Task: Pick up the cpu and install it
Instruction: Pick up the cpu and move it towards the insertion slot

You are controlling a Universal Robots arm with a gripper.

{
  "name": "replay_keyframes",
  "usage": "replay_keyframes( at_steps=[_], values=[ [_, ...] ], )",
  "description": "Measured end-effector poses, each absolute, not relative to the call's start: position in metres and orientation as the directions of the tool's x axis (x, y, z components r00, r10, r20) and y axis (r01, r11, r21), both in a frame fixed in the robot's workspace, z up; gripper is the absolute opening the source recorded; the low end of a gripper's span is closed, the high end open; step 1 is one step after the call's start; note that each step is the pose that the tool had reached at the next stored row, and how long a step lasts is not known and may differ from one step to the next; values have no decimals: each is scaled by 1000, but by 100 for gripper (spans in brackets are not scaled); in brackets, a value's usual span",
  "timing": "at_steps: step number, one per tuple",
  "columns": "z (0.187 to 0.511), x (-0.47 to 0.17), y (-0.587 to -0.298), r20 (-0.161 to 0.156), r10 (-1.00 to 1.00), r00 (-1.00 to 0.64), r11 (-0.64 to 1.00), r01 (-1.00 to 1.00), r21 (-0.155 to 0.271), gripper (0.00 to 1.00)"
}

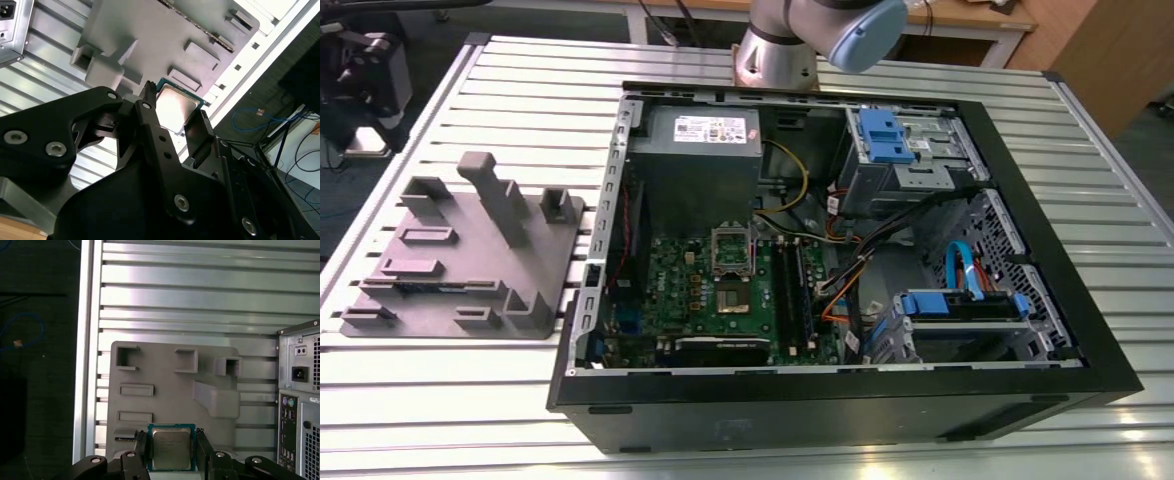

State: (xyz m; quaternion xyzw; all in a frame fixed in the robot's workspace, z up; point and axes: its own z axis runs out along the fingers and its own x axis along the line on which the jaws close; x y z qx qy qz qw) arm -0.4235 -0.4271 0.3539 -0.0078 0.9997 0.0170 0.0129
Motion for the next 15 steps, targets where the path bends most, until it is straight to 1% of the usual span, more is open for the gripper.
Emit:
replay_keyframes(
  at_steps=[15],
  values=[
    [354, -384, -427, -25, -15, -1000, 999, -16, 34, 47]
  ],
)
